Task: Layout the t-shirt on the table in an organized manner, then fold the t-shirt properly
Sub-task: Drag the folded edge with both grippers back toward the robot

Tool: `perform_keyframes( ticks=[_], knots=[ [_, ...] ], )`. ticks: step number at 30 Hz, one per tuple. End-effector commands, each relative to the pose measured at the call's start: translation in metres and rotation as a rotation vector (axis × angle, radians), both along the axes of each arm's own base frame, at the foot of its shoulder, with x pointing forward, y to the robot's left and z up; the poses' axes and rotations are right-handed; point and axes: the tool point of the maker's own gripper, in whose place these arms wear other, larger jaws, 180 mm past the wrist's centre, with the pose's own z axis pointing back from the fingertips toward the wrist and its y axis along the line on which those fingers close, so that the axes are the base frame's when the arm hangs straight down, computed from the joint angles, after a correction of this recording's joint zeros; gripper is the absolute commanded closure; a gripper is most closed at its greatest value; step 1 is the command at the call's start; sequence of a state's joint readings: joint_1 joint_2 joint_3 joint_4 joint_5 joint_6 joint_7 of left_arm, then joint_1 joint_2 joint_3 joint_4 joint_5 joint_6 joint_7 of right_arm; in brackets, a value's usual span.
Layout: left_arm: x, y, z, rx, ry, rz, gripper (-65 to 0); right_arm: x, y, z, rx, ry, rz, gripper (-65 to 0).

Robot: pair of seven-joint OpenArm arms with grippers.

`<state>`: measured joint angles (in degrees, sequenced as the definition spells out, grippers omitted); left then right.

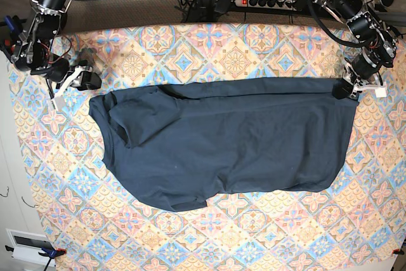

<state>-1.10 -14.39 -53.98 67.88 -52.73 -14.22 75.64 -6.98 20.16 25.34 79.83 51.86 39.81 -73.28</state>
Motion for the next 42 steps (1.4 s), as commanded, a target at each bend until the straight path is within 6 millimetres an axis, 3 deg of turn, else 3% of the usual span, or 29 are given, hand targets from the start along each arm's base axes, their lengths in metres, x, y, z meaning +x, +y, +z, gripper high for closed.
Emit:
perform_keyframes(
  ticks=[1,8,12,16,24,29,32,42],
  knots=[
    [0.009,0.008,0.014,0.020,-0.043,0.003,0.0,0.012,-0.008,0.015,-0.007,-0.057,-0.009,-27.6],
    [0.008,0.007,0.013,0.020,-0.041,0.002,0.0,0.044,0.007,0.025,0.064,-0.126,-0.035,-28.5],
    [0.005,0.008,0.011,0.021,-0.032,0.002,0.0,0.044,0.018,0.011,0.125,-0.094,-0.059,-28.7],
    [0.003,0.008,0.011,0.023,-0.029,0.002,0.0,0.053,0.019,0.015,0.136,-0.109,-0.062,-28.7],
    [0.003,0.009,0.010,0.024,-0.029,0.002,0.0,0.050,0.016,0.013,0.133,-0.103,-0.068,-28.5],
    [0.003,0.010,0.011,0.027,-0.029,0.002,0.0,0.041,-0.008,0.016,0.123,-0.112,-0.143,-28.5],
    [0.003,0.015,0.014,0.039,-0.029,0.002,0.0,0.030,-0.011,0.008,0.123,-0.087,-0.158,-28.5],
    [0.002,0.015,0.014,0.036,-0.024,-0.008,0.0,0.021,-0.018,-0.007,0.038,-0.024,-0.144,-28.8]
  ],
)
